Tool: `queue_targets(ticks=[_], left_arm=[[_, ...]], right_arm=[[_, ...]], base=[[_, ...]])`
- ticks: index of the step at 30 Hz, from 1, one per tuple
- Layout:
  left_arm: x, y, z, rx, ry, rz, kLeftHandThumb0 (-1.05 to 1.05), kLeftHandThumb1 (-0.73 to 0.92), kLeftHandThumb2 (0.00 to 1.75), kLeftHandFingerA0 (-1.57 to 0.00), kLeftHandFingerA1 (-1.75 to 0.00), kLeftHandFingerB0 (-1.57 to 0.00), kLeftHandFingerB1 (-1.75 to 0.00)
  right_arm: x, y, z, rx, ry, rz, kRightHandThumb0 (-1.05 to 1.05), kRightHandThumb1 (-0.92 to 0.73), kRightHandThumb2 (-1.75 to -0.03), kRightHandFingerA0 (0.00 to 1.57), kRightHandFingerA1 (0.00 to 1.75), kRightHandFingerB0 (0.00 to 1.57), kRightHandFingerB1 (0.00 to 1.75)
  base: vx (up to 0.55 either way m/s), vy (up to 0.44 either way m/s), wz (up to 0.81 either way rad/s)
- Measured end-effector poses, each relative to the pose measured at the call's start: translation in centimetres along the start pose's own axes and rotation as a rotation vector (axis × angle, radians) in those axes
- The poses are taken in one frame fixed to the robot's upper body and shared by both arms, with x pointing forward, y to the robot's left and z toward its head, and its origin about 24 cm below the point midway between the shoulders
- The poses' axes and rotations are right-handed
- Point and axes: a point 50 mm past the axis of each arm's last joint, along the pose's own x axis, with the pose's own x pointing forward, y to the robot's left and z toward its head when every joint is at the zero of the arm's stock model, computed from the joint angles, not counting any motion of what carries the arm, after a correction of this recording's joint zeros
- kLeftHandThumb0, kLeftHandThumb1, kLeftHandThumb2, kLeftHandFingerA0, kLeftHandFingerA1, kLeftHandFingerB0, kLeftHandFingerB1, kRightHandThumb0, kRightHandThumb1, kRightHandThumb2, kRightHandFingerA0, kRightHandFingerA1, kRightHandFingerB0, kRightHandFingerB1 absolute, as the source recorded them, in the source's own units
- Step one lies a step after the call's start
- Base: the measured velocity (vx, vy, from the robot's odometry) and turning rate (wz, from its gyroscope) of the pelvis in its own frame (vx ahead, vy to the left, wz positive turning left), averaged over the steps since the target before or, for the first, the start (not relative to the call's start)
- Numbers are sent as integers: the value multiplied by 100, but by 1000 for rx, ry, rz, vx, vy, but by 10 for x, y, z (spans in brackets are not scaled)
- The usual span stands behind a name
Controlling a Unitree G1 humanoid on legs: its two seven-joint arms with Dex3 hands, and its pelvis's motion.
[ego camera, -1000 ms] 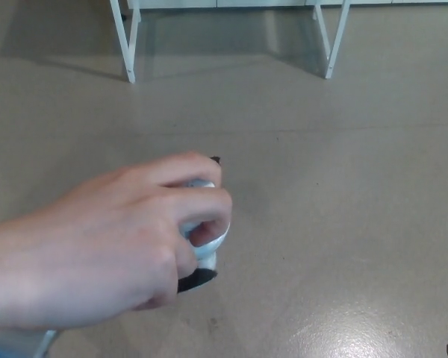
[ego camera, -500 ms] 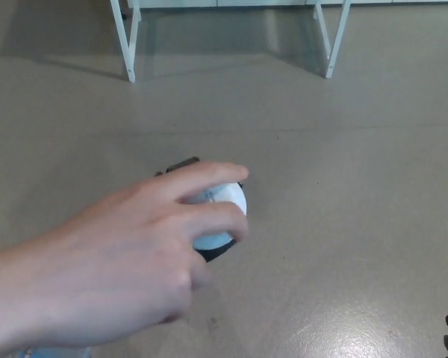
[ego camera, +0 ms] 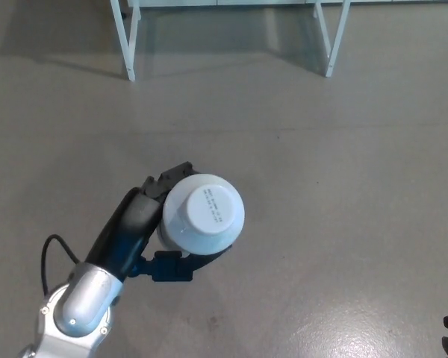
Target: The robot picks up a bottle from a person using its left hand and walk towards the table in frontand put the bottle on the table.
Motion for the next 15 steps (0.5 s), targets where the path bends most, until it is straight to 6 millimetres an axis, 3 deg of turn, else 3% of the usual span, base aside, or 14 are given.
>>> queue_targets(ticks=[1,2,3,4,5,6,10,15], left_arm=[[0,0,1,0,-3,0,-11,81,71,-91,-123,-75,-95],[0,0,2,0,-8,0,-11,81,70,-89,-123,-75,-95],[-1,0,3,0,-12,0,-10,81,71,-88,-124,-74,-95],[-1,0,3,-1,-14,0,-10,81,71,-88,-124,-74,-95],[-2,0,4,-3,-18,-2,-10,81,72,-89,-124,-74,-95],[-3,-1,5,-7,-21,-4,-12,79,75,-98,-129,-77,-96],[-7,-2,5,-55,-25,-15,-13,78,81,-106,-129,-78,-99],[-7,-3,10,-177,-49,-38,-14,79,79,-104,-126,-75,-99]], right_arm=[[0,0,0,-1,0,0,-38,-44,-85,60,63,48,56],[0,0,0,-2,-1,1,-38,-57,-57,67,46,59,42],[0,0,0,-2,-1,1,-38,-47,-87,62,64,50,57],[0,0,0,-2,-1,1,-38,-47,-87,62,64,50,57],[0,0,0,-3,0,1,-39,-58,-58,68,46,60,42],[0,1,0,-5,1,2,-39,-59,-58,67,46,56,42],[-1,0,-2,-11,8,1,-37,-59,-57,69,46,60,42],[-1,-2,-3,-17,9,-5,-38,-59,-58,71,47,61,43]], base=[[0,0,0],[0,0,0],[0,0,0],[0,0,0],[0,0,0],[0,0,0],[0,0,19],[48,68,-6]])
